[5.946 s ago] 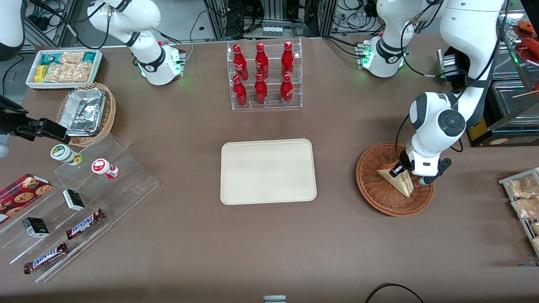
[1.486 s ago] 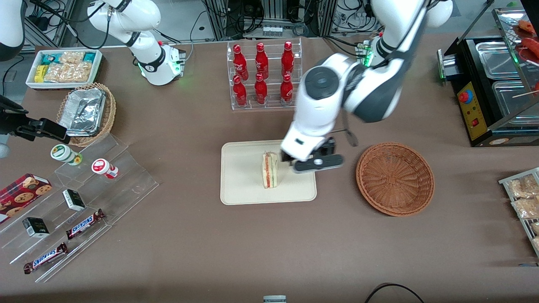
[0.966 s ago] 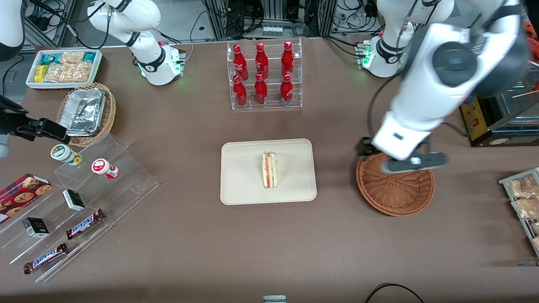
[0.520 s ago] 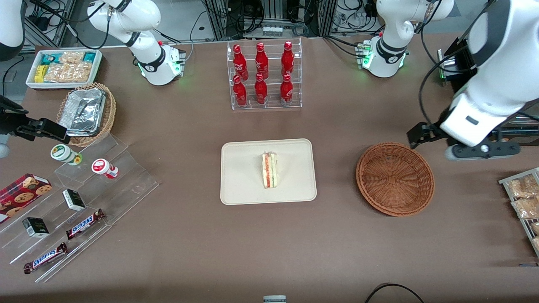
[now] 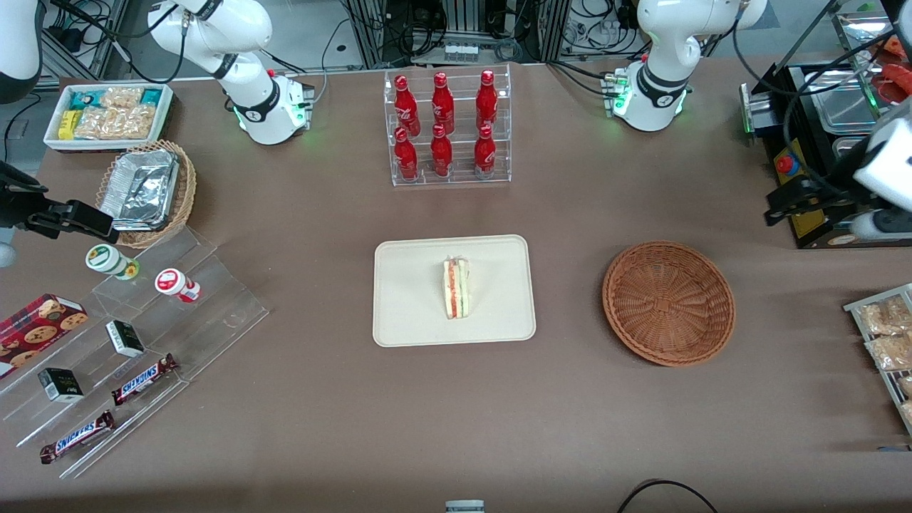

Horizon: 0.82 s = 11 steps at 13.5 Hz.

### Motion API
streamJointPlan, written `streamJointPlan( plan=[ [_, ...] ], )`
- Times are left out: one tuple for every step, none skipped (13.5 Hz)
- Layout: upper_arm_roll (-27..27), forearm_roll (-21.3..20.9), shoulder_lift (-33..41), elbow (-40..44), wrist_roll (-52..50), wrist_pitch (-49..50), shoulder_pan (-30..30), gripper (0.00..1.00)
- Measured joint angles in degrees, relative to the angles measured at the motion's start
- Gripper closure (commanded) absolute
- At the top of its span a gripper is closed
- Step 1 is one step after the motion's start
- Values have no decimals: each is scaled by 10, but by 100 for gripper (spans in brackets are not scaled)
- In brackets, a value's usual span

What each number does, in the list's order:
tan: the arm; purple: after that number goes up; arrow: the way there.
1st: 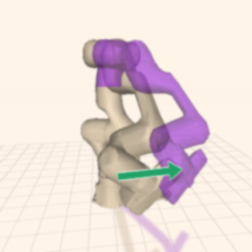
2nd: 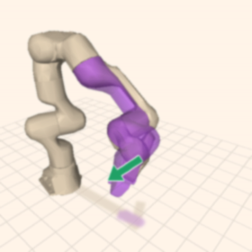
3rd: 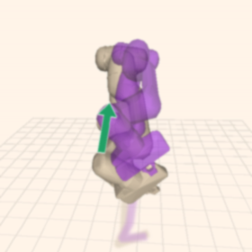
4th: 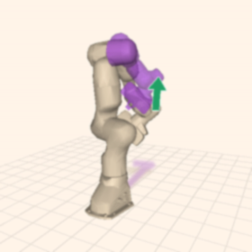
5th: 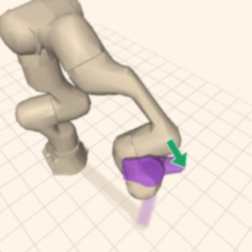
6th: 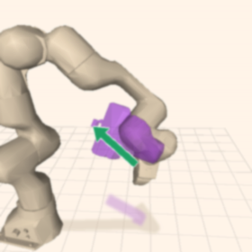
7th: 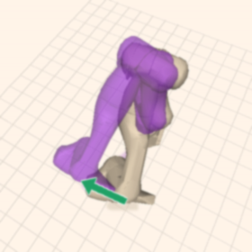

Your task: Place sandwich from basket to tray

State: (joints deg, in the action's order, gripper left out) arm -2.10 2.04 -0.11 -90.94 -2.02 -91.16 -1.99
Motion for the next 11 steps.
streamJointPlan(
  plan=[
    [3,0,1,-1,6,0,-2,0],
    [7,0,1,-1,10,0,-2,0],
    [8,0,1,-1,10,0,-2,0],
    [7,0,1,-1,11,0,-1,0],
    [7,0,1,0,12,-1,3,0],
    [5,-1,1,4,12,-1,9,0],
    [4,-2,1,8,12,-1,14,0],
    [3,-2,1,11,12,-1,19,0],
    [3,-2,1,12,12,-1,23,0],
    [3,-2,1,13,13,-1,24,0],
    [3,-2,1,14,13,-1,24,0]
  ],
)
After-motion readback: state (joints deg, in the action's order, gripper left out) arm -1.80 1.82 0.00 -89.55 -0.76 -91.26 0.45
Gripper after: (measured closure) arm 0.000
